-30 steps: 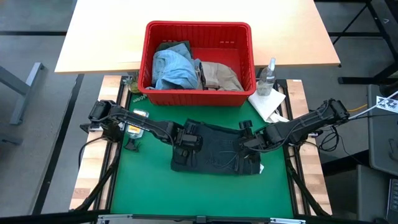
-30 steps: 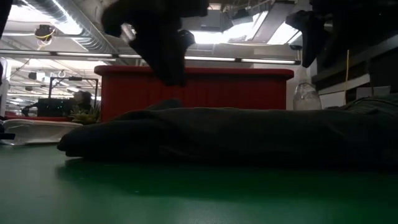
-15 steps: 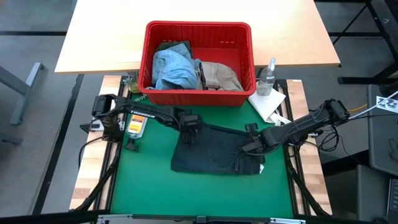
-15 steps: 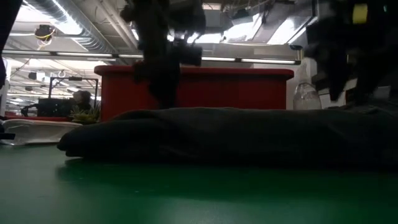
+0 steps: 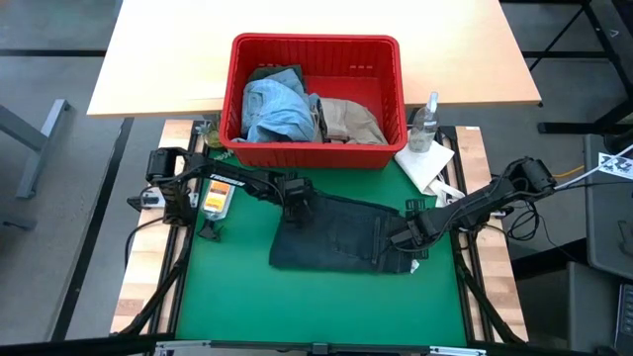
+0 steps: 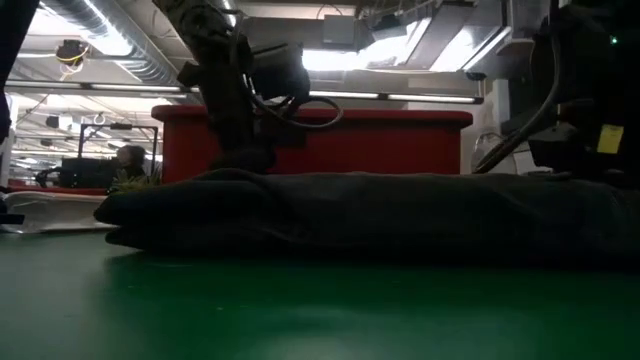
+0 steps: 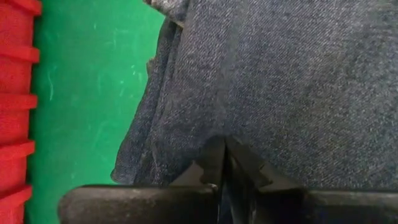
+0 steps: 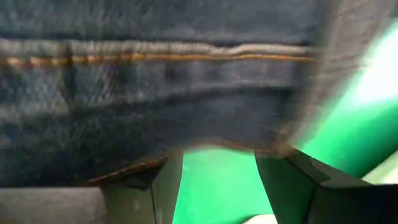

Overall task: Fold laundry
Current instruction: Fold the dark blue jeans, then move the dark blue jeans to the top center of the table

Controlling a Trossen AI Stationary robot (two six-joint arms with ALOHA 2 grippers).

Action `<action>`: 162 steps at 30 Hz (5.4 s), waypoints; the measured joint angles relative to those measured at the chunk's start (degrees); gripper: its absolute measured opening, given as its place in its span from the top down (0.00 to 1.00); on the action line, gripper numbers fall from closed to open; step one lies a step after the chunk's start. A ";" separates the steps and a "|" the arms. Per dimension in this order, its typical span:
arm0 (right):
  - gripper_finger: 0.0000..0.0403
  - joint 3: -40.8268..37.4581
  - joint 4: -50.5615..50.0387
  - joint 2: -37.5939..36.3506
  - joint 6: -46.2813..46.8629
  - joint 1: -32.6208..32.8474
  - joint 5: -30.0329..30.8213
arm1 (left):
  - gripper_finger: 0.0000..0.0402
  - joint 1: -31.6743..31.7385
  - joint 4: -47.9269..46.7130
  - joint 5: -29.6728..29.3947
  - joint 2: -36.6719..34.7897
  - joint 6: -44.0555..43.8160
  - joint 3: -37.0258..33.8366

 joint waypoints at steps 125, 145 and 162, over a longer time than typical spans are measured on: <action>0.50 20.08 1.50 16.00 4.74 13.49 5.89 | 1.00 -29.86 0.09 -2.07 -4.44 -14.99 -7.27; 0.50 20.72 -10.46 17.35 8.21 10.75 -0.51 | 1.00 -30.18 -5.87 -5.66 -3.93 -8.15 -0.31; 0.50 35.33 -31.98 17.33 7.17 9.06 14.73 | 1.00 -26.87 -15.02 -6.45 -4.13 1.74 12.21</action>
